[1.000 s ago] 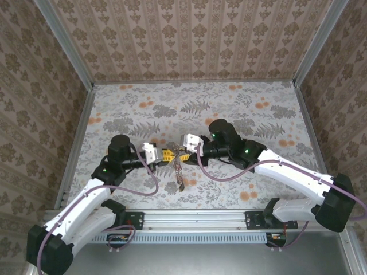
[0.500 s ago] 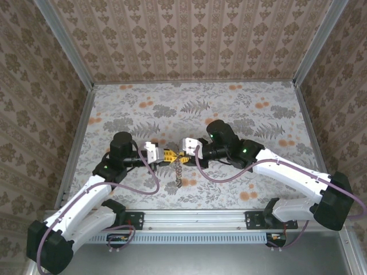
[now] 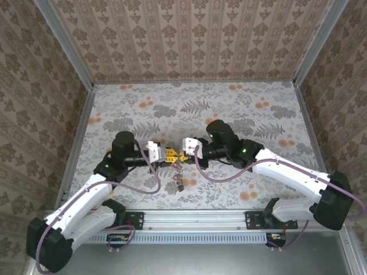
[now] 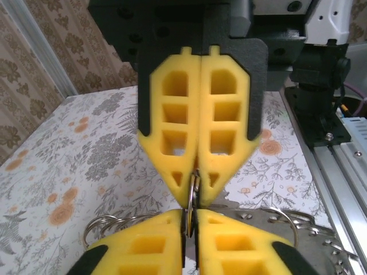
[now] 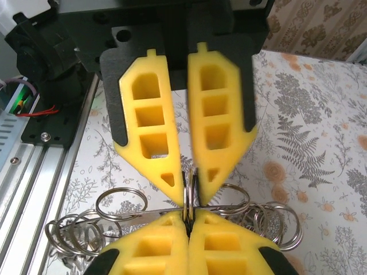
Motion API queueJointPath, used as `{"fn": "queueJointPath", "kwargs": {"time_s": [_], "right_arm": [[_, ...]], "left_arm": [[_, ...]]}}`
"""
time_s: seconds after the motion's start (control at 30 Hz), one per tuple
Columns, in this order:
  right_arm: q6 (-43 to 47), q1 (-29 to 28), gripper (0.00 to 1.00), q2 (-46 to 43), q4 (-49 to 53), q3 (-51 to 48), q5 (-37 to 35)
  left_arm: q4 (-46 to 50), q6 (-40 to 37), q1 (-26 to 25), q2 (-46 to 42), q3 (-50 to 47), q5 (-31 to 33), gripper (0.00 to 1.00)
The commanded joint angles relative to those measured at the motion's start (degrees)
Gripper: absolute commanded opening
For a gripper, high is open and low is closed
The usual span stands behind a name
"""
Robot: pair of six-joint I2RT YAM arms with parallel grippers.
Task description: Put the keys on the keyring
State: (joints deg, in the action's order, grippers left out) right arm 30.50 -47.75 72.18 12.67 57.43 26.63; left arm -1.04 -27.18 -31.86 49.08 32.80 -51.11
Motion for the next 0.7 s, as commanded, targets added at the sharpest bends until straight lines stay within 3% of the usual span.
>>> {"fn": "queueJointPath", "kwargs": {"time_s": [0.0,0.17,0.67], "right_arm": [[1.3,-0.3,0.00,-1.2,1.5,0.6,-0.6],[1.3,-0.4,0.00,0.2,6.1,2.7,-2.5],[-0.3,-0.9,0.00,2.3,6.0,3.7,-3.5]], "left_arm": [[4.8,-2.3,-0.5,-0.5,3.6,4.5,0.26],[5.6,-2.3,-0.7,-0.5,4.1,5.6,0.29],[10.7,-4.7,-3.4,4.1,7.2,3.7,0.25]]}}
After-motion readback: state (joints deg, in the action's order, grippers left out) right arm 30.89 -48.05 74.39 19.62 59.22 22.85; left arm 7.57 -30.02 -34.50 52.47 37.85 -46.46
